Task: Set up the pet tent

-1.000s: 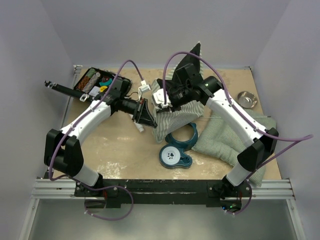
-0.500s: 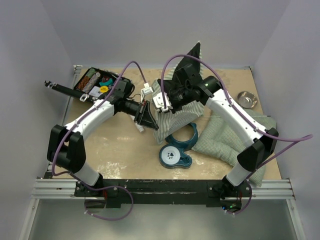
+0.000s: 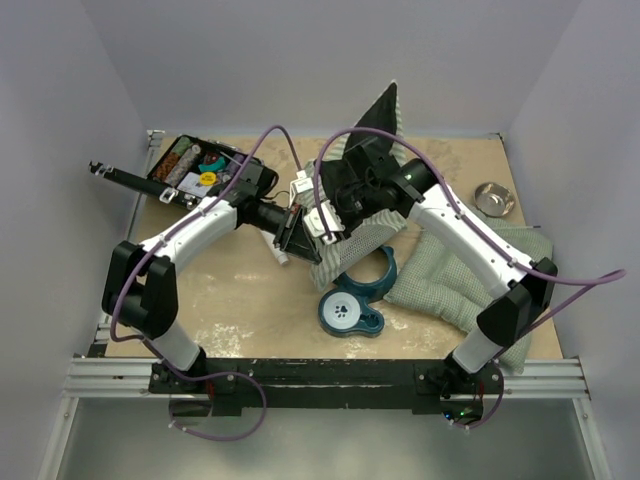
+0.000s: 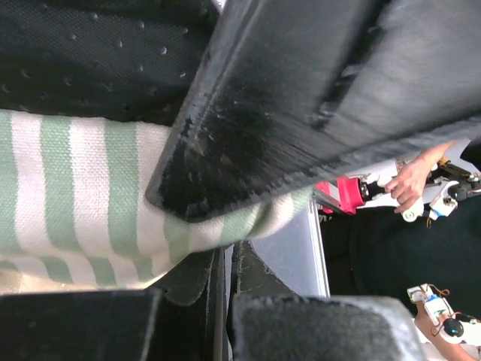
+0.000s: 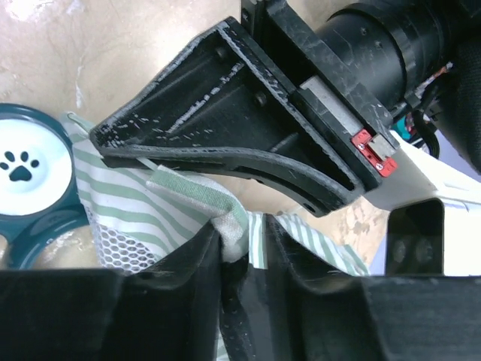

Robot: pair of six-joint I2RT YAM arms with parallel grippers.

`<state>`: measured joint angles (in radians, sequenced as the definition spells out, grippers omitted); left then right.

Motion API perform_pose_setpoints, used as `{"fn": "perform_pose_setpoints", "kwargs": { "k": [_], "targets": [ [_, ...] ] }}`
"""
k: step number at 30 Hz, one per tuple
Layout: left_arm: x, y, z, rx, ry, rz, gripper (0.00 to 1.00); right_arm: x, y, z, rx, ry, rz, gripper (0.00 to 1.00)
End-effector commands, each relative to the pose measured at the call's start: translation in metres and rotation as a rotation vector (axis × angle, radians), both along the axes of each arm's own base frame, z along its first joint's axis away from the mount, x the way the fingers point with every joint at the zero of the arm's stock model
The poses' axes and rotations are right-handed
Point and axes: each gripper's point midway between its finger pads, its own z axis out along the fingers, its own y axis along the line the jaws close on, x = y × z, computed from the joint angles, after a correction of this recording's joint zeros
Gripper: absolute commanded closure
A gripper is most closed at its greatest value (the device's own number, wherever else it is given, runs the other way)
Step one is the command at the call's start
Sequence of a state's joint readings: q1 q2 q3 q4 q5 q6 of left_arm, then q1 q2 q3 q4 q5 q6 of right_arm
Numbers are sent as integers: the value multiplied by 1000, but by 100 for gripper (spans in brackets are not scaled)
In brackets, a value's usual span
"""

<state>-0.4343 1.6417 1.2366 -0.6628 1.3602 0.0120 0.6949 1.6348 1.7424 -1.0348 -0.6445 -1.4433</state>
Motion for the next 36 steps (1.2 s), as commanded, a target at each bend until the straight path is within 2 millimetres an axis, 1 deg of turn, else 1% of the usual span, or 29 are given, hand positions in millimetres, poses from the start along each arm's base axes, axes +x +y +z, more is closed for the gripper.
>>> {"fn": "perform_pose_setpoints", "kwargs": {
  "k": [1, 3, 7, 9, 11, 12, 14, 15, 16, 17, 19, 21, 22, 23, 25, 27, 29, 31, 32, 34, 36],
  "targets": [
    [-2, 4, -37, 193, 165, 58, 100, -13, 2, 34, 85, -111, 33, 54],
    [-1, 4, -37, 190, 164, 57, 100, -10, -6, 34, 75, -82, -5, 50],
    [1, 3, -36, 182, 155, 57, 100, -1, -24, 46, 132, 18, -105, 36],
    [1, 3, -36, 183, 155, 56, 100, 1, -34, 43, 129, 44, -151, 35],
    [3, 2, -36, 182, 149, 56, 100, 2, -42, 37, 123, 74, -187, 36],
    [3, 2, -36, 182, 152, 55, 100, 1, -44, 33, 120, 95, -197, 38],
    [3, 2, -35, 178, 148, 54, 100, 2, -44, 31, 130, 113, -216, 45],
    [3, 2, -36, 181, 150, 55, 100, 2, -43, 30, 138, 127, -229, 54],
    [3, 2, -37, 181, 151, 55, 100, 6, -40, 32, 155, 129, -247, 61],
    [3, 2, -37, 182, 152, 55, 100, 8, -37, 33, 171, 146, -258, 66],
    [4, 2, -37, 180, 145, 55, 100, 11, -30, 33, 193, 164, -261, 73],
    [4, 2, -37, 183, 150, 55, 100, 9, -27, 27, 185, 185, -254, 76],
    [4, 2, -37, 183, 149, 56, 100, 8, -24, 24, 180, 188, -248, 76],
    [5, 1, -37, 182, 146, 56, 100, 7, -23, 22, 176, 192, -243, 76],
    [5, 1, -37, 183, 147, 55, 100, 3, -20, 21, 181, 194, -230, 69],
    [6, 2, -38, 183, 147, 56, 100, 1, -15, 24, 193, 192, -212, 69],
    [6, 1, -38, 183, 149, 54, 100, -3, -9, 22, 187, 190, -199, 71],
    [6, 1, -39, 182, 148, 53, 100, -7, -5, 19, 172, 182, -178, 77],
    [6, 1, -39, 184, 148, 53, 100, -10, -3, 17, 166, 181, -164, 83],
    [8, 1, -39, 184, 148, 55, 100, -13, -1, 21, 168, 186, -140, 94],
    [9, 0, -41, 190, 149, 58, 100, -18, -2, 25, 158, 185, -116, 100]
  ]
}}
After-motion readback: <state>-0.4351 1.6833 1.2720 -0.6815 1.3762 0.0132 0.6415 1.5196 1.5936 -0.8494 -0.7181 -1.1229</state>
